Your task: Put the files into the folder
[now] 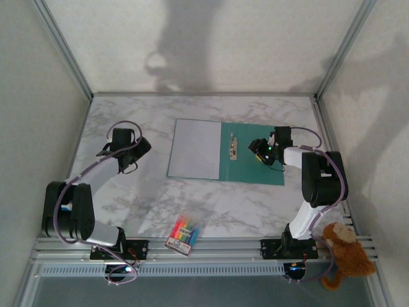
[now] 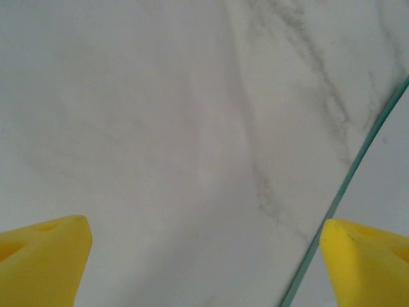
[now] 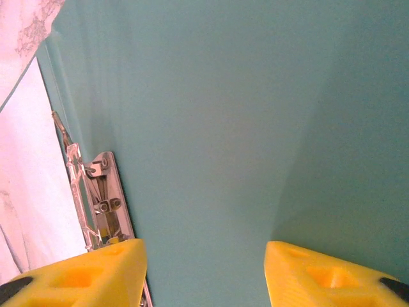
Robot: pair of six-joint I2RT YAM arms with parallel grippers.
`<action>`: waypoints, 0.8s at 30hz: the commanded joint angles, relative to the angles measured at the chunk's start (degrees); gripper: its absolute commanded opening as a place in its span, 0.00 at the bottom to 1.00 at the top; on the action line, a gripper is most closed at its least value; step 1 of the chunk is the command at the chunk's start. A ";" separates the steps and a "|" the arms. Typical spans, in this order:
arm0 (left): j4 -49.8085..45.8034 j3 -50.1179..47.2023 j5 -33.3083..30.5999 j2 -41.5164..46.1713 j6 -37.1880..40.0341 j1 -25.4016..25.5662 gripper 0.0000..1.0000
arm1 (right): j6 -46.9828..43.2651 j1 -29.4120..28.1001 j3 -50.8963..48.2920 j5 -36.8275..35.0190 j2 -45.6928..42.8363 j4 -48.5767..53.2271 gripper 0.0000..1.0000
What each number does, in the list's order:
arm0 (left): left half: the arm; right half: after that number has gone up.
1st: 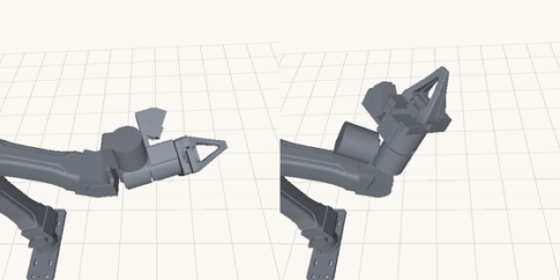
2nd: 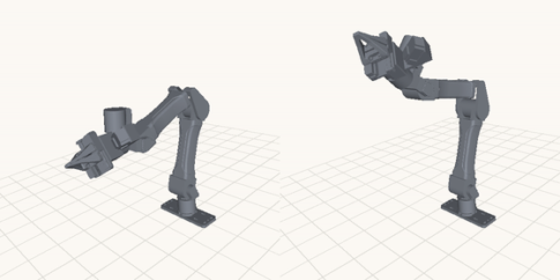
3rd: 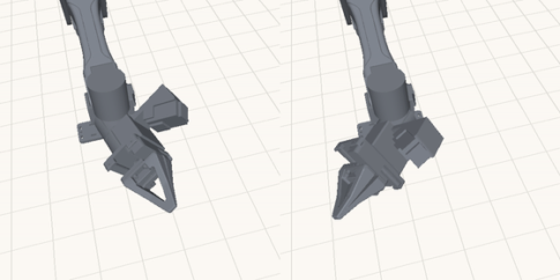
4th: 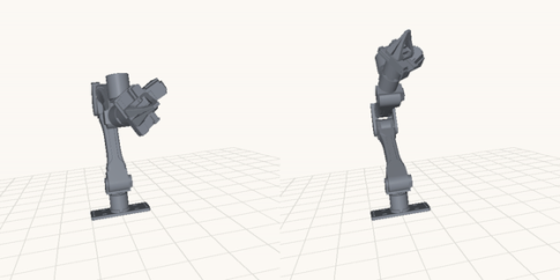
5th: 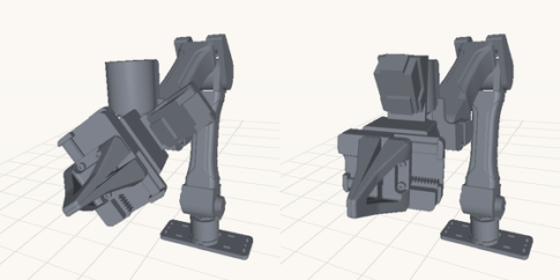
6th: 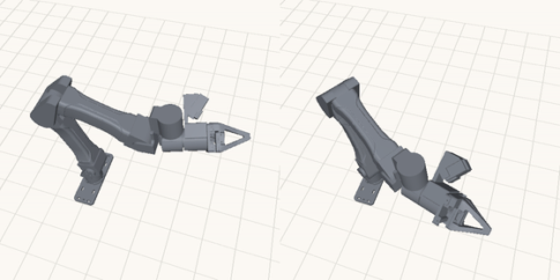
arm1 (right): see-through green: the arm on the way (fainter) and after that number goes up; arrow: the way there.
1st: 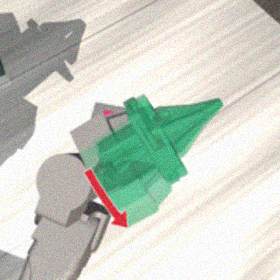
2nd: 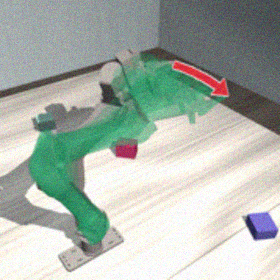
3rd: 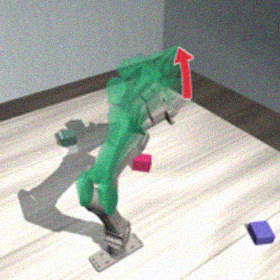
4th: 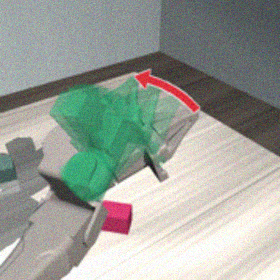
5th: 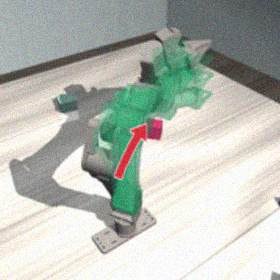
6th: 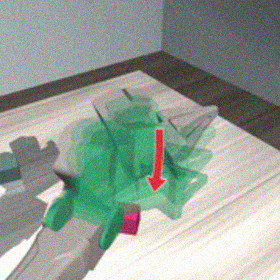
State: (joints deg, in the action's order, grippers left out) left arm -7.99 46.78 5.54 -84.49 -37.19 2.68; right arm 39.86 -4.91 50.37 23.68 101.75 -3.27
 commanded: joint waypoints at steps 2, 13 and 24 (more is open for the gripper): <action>5.01 4.76 4.52 -6.35 0.49 0.31 0.89 | 0.31 0.27 -0.80 0.94 -0.87 -0.41 0.52; 3.87 12.11 5.55 -18.96 1.97 5.93 0.83 | 0.86 0.17 -0.75 2.02 -0.13 -1.13 0.52; -1.99 8.11 5.69 -19.75 8.21 10.12 0.80 | 1.20 -0.01 -0.39 2.68 0.83 -1.30 0.51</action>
State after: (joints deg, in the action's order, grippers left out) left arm -4.56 57.98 9.67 -104.53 -31.81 11.51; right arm 40.49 -4.91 50.24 25.61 101.84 -3.88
